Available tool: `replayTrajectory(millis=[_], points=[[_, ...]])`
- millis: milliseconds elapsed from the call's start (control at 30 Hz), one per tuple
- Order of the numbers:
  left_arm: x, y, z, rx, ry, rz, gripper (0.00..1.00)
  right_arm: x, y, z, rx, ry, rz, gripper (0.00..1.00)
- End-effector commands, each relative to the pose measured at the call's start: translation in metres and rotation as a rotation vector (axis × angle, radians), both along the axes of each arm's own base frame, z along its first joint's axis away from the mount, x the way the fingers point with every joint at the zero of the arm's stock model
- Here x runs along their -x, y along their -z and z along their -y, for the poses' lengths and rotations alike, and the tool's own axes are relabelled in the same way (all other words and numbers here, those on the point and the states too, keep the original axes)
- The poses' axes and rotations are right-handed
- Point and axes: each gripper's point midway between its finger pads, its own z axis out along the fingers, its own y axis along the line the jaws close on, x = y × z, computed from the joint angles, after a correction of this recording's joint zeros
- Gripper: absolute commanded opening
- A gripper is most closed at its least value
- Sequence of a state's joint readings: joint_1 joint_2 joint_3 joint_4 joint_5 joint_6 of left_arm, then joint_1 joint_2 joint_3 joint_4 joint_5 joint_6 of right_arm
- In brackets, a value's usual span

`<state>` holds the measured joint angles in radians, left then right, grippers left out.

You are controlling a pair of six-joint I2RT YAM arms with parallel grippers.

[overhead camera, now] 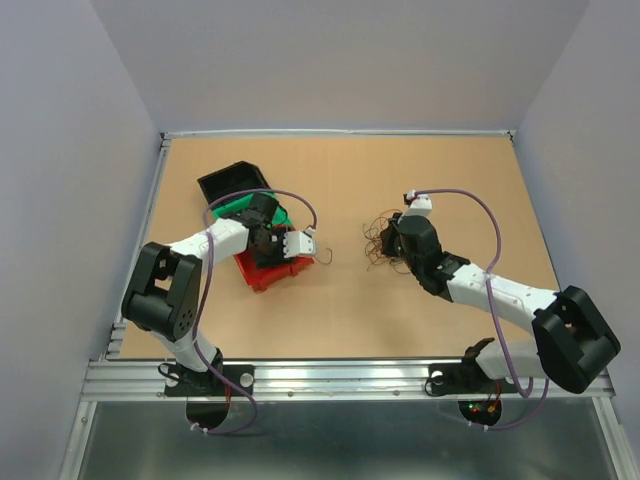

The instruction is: Untangle the cables

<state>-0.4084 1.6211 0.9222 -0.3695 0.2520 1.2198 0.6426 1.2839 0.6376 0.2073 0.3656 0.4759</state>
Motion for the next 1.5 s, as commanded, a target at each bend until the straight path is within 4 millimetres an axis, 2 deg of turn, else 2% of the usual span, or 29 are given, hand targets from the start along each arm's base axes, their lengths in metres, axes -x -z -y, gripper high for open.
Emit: replayTrajectory(millis=[0,33,67,100,233,433,500,567,600,633,700,800,833,967,1100,1233,1333,1467], points=[[-0.009,-0.024,-0.003,-0.006,-0.021,0.000,0.68,-0.007,-0.011,-0.007,-0.034,-0.010,0.038,0.01],[-0.009,-0.031,-0.002,0.003,-0.026,-0.001,0.87,-0.007,-0.010,-0.007,-0.032,-0.009,0.036,0.01],[-0.014,-0.039,0.003,0.036,-0.033,0.011,0.99,-0.007,-0.009,-0.008,-0.033,-0.010,0.034,0.01],[-0.019,-0.053,0.007,0.066,-0.055,0.042,0.99,-0.007,-0.010,-0.008,-0.031,-0.010,0.034,0.01],[-0.025,-0.084,0.010,0.117,-0.092,0.103,0.99,-0.006,-0.011,-0.007,-0.036,-0.011,0.037,0.01],[-0.031,-0.110,0.000,0.117,-0.169,0.183,0.99,-0.004,-0.012,-0.004,-0.038,-0.006,0.043,0.01],[-0.042,-0.123,-0.007,0.145,-0.253,0.244,0.99,-0.004,-0.012,-0.004,-0.039,-0.007,0.044,0.01],[-0.054,-0.143,-0.012,0.207,-0.318,0.325,0.99,-0.004,-0.014,-0.004,-0.041,-0.007,0.047,0.01],[-0.060,-0.151,-0.020,0.254,-0.414,0.342,0.99,-0.003,-0.013,-0.004,-0.040,-0.009,0.044,0.01],[-0.071,-0.168,-0.025,0.316,-0.477,0.394,0.99,-0.004,-0.013,-0.004,-0.041,-0.009,0.045,0.01],[-0.085,-0.179,-0.043,0.387,-0.648,0.410,0.99,-0.004,-0.012,-0.005,-0.040,-0.009,0.044,0.01],[-0.093,-0.172,-0.065,0.364,-0.807,0.409,0.99,-0.004,-0.012,-0.005,-0.039,-0.011,0.044,0.01],[-0.096,-0.162,-0.072,0.368,-0.878,0.384,0.99,-0.003,-0.012,-0.005,-0.038,-0.012,0.042,0.01],[-0.101,-0.141,-0.082,0.378,-0.982,0.330,0.99,-0.003,-0.013,-0.004,-0.041,-0.010,0.045,0.01],[-0.110,-0.123,-0.083,0.396,-1.030,0.256,0.99,-0.003,-0.013,-0.004,-0.042,-0.011,0.044,0.01],[-0.144,-0.120,-0.094,0.458,-1.109,0.246,0.98,-0.002,-0.013,-0.005,-0.042,-0.015,0.046,0.01],[-0.168,-0.115,-0.105,0.541,-1.155,0.202,0.93,-0.001,-0.013,-0.003,-0.041,-0.013,0.048,0.01],[-0.185,-0.099,-0.098,0.592,-1.151,0.126,0.87,0.000,-0.015,-0.001,-0.040,-0.009,0.054,0.01]])
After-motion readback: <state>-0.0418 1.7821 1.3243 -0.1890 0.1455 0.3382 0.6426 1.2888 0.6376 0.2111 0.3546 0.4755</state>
